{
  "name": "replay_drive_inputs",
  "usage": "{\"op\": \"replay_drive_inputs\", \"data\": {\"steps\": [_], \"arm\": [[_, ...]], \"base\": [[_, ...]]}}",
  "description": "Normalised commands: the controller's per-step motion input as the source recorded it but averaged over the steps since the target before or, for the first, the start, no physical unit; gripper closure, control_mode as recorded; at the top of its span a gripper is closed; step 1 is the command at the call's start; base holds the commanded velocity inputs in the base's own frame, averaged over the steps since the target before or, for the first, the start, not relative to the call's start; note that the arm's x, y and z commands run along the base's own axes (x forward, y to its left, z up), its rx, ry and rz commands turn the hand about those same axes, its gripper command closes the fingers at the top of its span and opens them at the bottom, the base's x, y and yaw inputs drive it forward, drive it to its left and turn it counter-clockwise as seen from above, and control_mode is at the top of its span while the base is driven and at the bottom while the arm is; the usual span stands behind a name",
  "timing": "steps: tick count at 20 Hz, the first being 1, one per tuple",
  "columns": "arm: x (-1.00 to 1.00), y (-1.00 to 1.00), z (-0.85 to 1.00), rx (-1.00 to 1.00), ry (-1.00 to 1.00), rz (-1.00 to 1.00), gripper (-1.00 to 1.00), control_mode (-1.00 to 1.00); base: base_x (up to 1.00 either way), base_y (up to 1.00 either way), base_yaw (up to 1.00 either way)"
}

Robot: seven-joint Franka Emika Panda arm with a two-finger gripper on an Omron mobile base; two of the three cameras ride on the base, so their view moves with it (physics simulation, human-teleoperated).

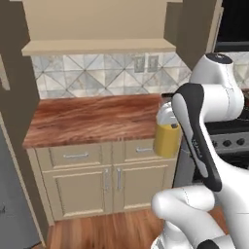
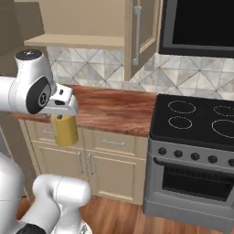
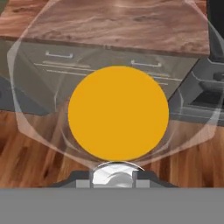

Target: There is a tray on the dining counter. Grab the cup, mug, and pitcher and place them on the tray. The pitcher may be placed next to the tray if it cannot fit the tray.

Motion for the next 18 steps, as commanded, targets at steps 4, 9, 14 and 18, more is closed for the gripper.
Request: {"op": "replay_drive_inputs", "data": {"steps": [4,9,14,18], "arm": [[0.0,0.0,0.0,0.0,0.0,0.0,1.0,1.0],[0.0,0.0,0.0,0.0,0.0,0.0,1.0,1.0],[0.0,0.0,0.0,0.0,0.0,0.0,1.0,1.0],[0.0,0.0,0.0,0.0,0.0,0.0,1.0,1.0]], "base": [[-1.0,0.47,0.65],[-0.61,0.0,0.96],[-0.27,0.0,1.0],[-0.21,0.0,1.0]]}}
